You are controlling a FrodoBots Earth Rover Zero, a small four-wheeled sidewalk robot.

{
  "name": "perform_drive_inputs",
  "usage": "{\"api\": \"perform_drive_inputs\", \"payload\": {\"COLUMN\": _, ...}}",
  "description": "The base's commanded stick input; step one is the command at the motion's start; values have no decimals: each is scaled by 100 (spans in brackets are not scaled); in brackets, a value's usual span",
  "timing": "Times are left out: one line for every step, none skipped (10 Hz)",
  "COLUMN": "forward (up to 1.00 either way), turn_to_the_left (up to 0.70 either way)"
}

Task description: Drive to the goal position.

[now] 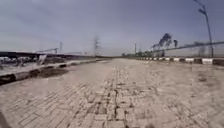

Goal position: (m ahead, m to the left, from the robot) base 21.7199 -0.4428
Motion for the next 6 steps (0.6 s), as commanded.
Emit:
{"api": "perform_drive_inputs", "payload": {"forward": 100, "turn_to_the_left": 0}}
{"api": "perform_drive_inputs", "payload": {"forward": 100, "turn_to_the_left": 0}}
{"api": "perform_drive_inputs", "payload": {"forward": 100, "turn_to_the_left": 0}}
{"api": "perform_drive_inputs", "payload": {"forward": 100, "turn_to_the_left": 0}}
{"api": "perform_drive_inputs", "payload": {"forward": 100, "turn_to_the_left": 0}}
{"api": "perform_drive_inputs", "payload": {"forward": 100, "turn_to_the_left": 0}}
